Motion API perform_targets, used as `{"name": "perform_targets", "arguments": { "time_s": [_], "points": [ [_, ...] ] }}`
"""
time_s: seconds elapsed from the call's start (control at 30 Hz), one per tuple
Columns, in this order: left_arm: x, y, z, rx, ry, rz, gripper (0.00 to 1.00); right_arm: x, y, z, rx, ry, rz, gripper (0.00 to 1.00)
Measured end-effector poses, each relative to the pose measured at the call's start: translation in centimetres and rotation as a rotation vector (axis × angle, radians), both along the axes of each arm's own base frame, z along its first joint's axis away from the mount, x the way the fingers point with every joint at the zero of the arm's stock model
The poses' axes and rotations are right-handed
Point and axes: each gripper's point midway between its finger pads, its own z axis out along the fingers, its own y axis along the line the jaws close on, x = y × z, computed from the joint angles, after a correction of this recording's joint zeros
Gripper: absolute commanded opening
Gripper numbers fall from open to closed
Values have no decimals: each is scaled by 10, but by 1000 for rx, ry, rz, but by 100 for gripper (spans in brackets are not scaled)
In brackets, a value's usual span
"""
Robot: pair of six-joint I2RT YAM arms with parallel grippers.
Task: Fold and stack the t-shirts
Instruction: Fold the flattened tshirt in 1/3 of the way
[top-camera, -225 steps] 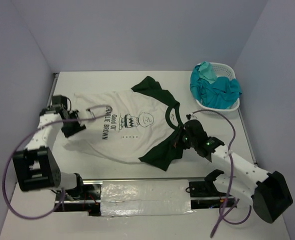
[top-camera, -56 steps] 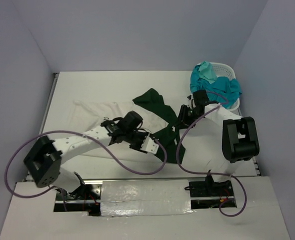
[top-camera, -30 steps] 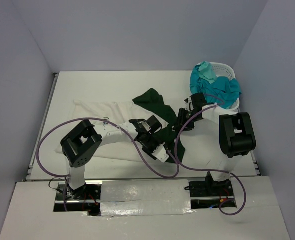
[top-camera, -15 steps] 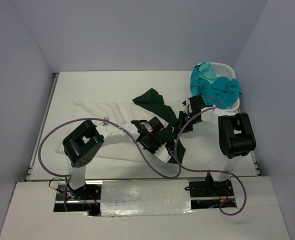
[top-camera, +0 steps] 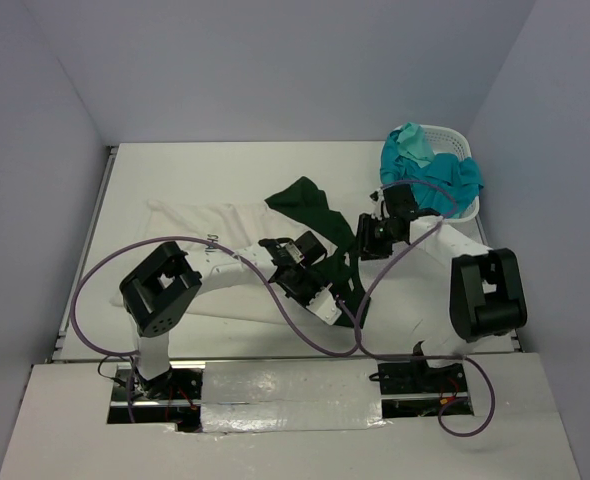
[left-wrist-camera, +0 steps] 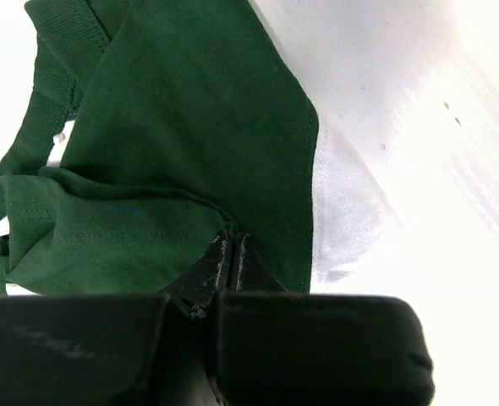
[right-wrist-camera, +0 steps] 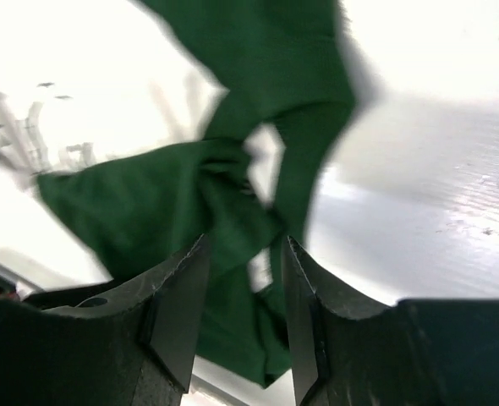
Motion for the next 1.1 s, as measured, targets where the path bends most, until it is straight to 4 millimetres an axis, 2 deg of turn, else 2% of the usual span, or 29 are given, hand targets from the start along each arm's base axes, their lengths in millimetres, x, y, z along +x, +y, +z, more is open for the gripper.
{"name": "perform_targets", "arguments": {
  "time_s": [0.1,0.17,0.27,0.4,0.53,0.6,0.63,0.67,0.7,0.77,0.8,0.87,0.93,0.97,1.03,1.1],
  "points": [
    [0,0,0,0,1,0,0,1,9,20,11,-72,33,45],
    [0,0,0,0,0,0,0,0,13,20,16,-76,47,46],
    [0,0,0,0,0,0,0,-3,16,3,17,-21,58,53],
    [0,0,0,1,2,3,0,-12,17,-24,17,75,62,53],
    [0,0,0,2,12,18,0,-13,19,-28,27,85,68,51],
    [0,0,0,3,13,20,0,-13,20,-29,34,85,70,45],
    [0,0,0,3,13,20,0,-12,21,-30,36,83,70,39],
    [0,0,0,3,13,20,0,-13,21,-31,37,82,69,33],
    [0,0,0,2,13,20,0,-13,20,-31,36,82,67,19],
    [0,0,0,3,13,19,0,-14,19,-34,31,85,63,3],
    [0,1,0,3,13,19,0,-14,19,-34,27,86,60,1],
    [1,3,-1,5,13,21,0,-15,16,-35,14,89,50,2],
    [3,6,0,7,19,24,0,-16,13,-33,-5,90,43,7],
    [6,10,0,9,22,22,0,-17,11,-31,-16,88,39,20],
    [12,17,4,11,24,30,0,-19,8,-27,-29,84,35,28],
    [18,22,8,8,17,37,0,-19,6,-23,-39,75,40,27]
  ]
}}
